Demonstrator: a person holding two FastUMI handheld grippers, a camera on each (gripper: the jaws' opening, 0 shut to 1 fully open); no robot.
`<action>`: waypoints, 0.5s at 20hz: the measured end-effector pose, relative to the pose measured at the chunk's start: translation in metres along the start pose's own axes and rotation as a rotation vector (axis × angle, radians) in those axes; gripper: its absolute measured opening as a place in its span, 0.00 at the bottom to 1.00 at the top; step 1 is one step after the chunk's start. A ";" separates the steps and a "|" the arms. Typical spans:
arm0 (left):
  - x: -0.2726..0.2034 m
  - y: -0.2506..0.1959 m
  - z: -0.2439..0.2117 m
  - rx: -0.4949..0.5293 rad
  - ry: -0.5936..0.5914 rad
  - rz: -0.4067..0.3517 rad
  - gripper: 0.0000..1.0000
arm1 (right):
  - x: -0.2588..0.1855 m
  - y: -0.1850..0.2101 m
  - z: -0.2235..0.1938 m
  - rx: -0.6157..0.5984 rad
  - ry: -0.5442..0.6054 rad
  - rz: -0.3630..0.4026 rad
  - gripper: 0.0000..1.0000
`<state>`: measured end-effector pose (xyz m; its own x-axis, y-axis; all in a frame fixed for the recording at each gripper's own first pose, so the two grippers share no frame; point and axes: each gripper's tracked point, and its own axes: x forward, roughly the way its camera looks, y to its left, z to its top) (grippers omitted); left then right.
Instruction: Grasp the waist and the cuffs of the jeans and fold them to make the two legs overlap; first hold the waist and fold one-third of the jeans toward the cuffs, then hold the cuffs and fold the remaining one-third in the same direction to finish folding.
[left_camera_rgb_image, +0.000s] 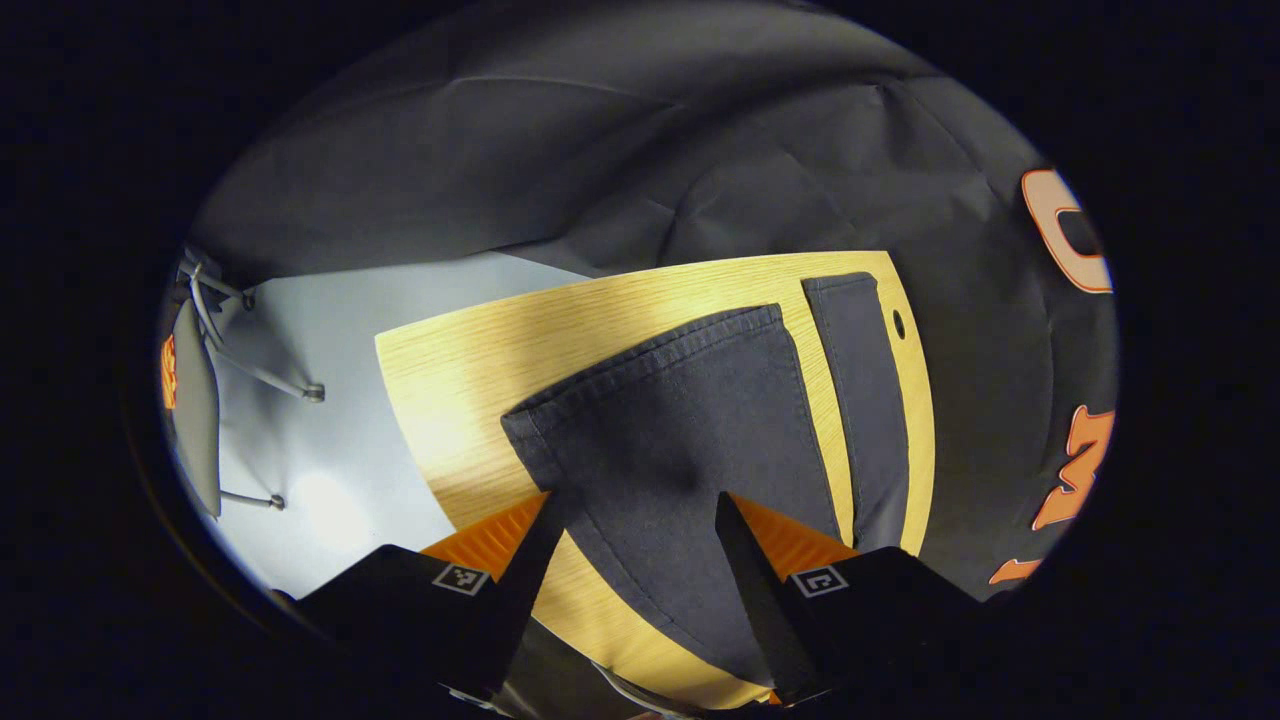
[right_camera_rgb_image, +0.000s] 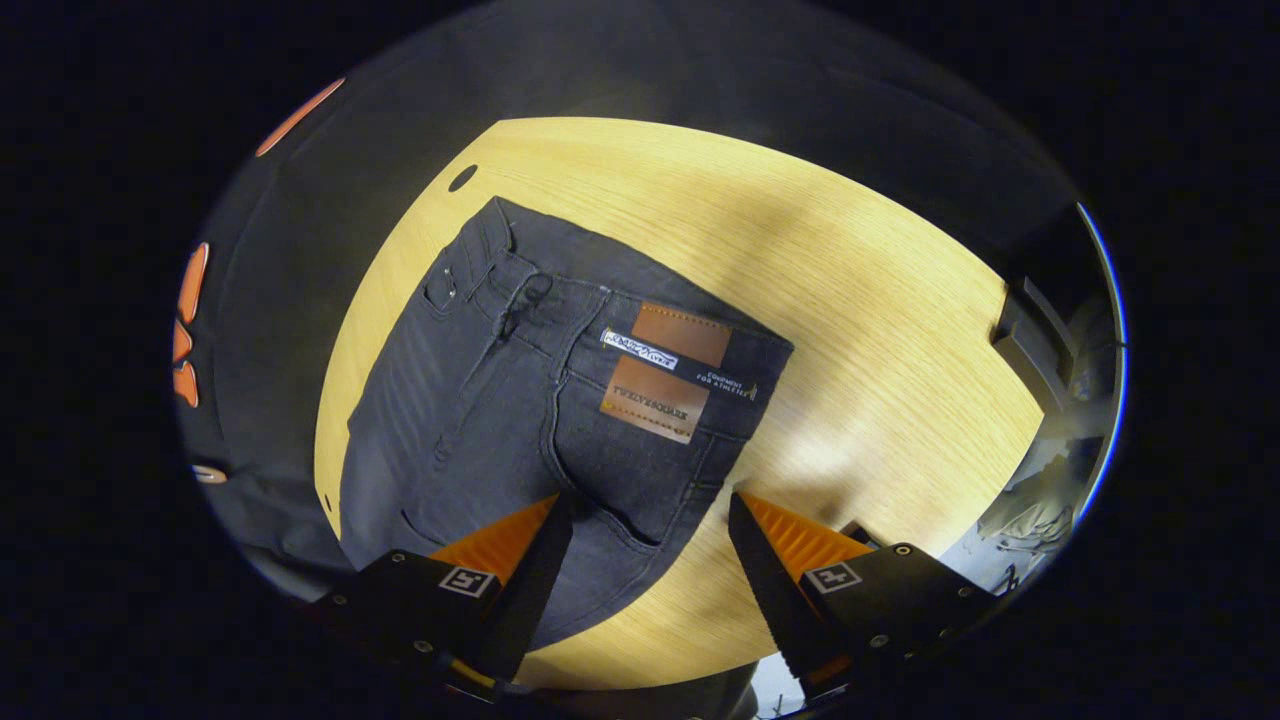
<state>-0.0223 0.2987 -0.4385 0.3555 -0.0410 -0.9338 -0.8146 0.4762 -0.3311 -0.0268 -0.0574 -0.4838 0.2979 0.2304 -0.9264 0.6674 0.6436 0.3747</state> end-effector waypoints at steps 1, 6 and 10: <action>0.003 -0.001 0.002 0.003 0.001 0.027 0.93 | 0.002 0.002 0.001 0.002 0.000 -0.004 0.96; 0.012 0.009 -0.002 0.065 0.057 0.355 0.82 | 0.009 0.000 0.001 -0.064 0.044 -0.141 0.93; 0.020 0.003 0.001 0.127 0.061 0.439 0.81 | 0.011 -0.007 0.000 -0.131 0.063 -0.248 0.87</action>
<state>-0.0174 0.3007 -0.4581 -0.0412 0.1382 -0.9895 -0.8179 0.5642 0.1129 -0.0283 -0.0588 -0.4964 0.0909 0.0959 -0.9912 0.6197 0.7737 0.1317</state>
